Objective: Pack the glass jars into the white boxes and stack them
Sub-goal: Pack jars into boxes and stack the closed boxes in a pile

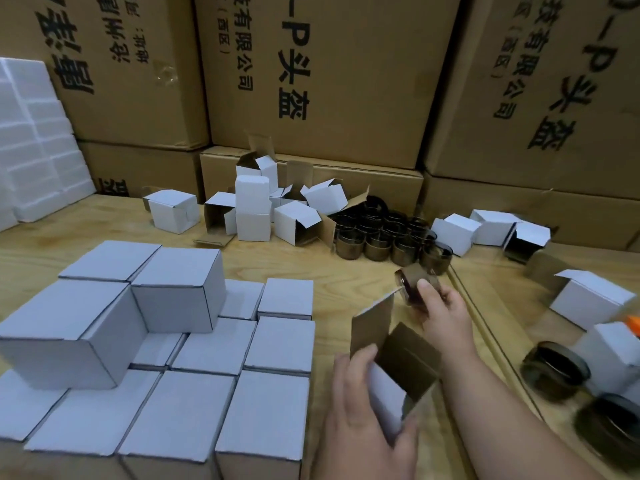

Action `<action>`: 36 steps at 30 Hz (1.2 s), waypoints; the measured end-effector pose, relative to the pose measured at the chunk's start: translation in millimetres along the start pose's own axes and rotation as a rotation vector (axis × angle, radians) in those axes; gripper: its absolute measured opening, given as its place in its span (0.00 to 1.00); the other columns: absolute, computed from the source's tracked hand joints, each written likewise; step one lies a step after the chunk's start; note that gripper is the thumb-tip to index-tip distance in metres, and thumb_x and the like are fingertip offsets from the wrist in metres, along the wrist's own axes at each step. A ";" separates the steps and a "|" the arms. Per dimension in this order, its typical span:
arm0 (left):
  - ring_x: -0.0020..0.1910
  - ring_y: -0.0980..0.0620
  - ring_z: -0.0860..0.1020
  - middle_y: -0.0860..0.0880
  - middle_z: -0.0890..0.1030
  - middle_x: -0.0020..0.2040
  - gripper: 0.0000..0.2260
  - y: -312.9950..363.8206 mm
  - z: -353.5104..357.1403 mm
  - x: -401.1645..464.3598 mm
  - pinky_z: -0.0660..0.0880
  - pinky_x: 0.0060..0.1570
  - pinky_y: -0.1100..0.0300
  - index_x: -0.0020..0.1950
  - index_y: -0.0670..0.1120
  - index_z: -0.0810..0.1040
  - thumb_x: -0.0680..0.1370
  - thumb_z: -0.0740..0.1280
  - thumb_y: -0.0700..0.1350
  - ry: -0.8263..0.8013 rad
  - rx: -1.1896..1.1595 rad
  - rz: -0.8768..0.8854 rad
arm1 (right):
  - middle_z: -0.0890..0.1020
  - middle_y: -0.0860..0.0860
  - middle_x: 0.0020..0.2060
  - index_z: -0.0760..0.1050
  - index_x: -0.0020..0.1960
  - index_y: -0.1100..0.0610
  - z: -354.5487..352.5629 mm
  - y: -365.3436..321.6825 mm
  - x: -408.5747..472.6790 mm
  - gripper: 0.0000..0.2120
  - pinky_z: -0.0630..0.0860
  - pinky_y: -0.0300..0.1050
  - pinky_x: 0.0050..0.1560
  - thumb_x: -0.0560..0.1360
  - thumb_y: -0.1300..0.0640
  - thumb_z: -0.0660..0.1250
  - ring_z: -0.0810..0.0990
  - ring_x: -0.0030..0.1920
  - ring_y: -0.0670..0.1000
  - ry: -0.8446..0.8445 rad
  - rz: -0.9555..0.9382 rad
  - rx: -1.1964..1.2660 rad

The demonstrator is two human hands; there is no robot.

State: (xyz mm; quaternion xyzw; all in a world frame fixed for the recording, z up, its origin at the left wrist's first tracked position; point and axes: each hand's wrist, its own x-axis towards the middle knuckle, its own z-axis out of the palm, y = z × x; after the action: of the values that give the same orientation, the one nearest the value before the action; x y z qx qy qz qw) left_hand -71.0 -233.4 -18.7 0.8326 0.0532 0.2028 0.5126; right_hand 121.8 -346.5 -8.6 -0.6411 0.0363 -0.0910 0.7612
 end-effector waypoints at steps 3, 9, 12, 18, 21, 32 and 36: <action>0.78 0.63 0.56 0.63 0.49 0.80 0.47 4.7 10.9 20.8 0.55 0.66 0.72 0.63 0.83 0.36 0.75 0.74 0.52 0.104 0.009 0.062 | 0.87 0.51 0.46 0.78 0.51 0.53 -15.0 -0.7 -10.9 0.05 0.78 0.48 0.50 0.77 0.53 0.72 0.85 0.47 0.50 -0.011 0.023 0.290; 0.63 0.64 0.62 0.66 0.53 0.72 0.41 -3.2 37.1 66.3 0.64 0.60 0.65 0.69 0.73 0.46 0.75 0.75 0.50 0.221 -0.013 0.073 | 0.86 0.56 0.51 0.79 0.55 0.53 -20.0 -7.5 -27.7 0.20 0.80 0.52 0.49 0.68 0.43 0.75 0.84 0.51 0.54 0.035 -0.119 0.227; 0.62 0.66 0.60 0.69 0.54 0.64 0.40 -11.4 47.6 83.5 0.64 0.58 0.65 0.70 0.71 0.48 0.74 0.75 0.50 0.228 -0.008 0.101 | 0.84 0.50 0.47 0.77 0.52 0.51 -11.4 -23.7 -32.7 0.14 0.81 0.48 0.53 0.70 0.47 0.73 0.83 0.49 0.49 0.051 -0.386 0.085; 0.74 0.54 0.64 0.60 0.62 0.72 0.41 -12.4 49.9 86.3 0.69 0.67 0.57 0.68 0.72 0.46 0.72 0.75 0.52 0.238 -0.010 0.081 | 0.81 0.39 0.46 0.77 0.51 0.41 12.8 -47.6 -42.2 0.12 0.76 0.35 0.49 0.68 0.49 0.70 0.80 0.47 0.43 -0.148 -0.730 -0.104; 0.64 0.60 0.65 0.65 0.59 0.63 0.40 -13.4 49.7 85.5 0.64 0.58 0.66 0.67 0.71 0.47 0.72 0.75 0.53 0.225 -0.034 0.093 | 0.81 0.36 0.49 0.75 0.52 0.42 16.0 -39.7 -42.2 0.14 0.73 0.31 0.53 0.67 0.46 0.71 0.80 0.53 0.42 -0.200 -0.729 -0.290; 0.69 0.55 0.66 0.58 0.61 0.73 0.37 -11.7 49.7 83.5 0.65 0.55 0.64 0.70 0.68 0.46 0.76 0.71 0.54 0.189 -0.044 0.048 | 0.79 0.42 0.53 0.72 0.38 0.52 2.2 -24.8 -36.1 0.14 0.73 0.46 0.59 0.68 0.42 0.69 0.77 0.59 0.47 -0.243 -0.708 -0.625; 0.71 0.55 0.67 0.59 0.60 0.75 0.36 -9.3 48.8 83.2 0.67 0.55 0.62 0.70 0.71 0.45 0.78 0.69 0.55 0.181 -0.060 0.041 | 0.75 0.41 0.63 0.75 0.33 0.49 1.3 -18.1 -34.9 0.12 0.62 0.36 0.66 0.72 0.44 0.68 0.68 0.69 0.41 -0.302 -0.613 -0.686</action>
State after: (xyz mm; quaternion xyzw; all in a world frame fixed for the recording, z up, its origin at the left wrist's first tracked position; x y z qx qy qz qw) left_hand 25.2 -245.0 -22.4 0.7961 0.0760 0.2893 0.5261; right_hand 86.2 -341.7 7.3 -0.8422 -0.2375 -0.1998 0.4409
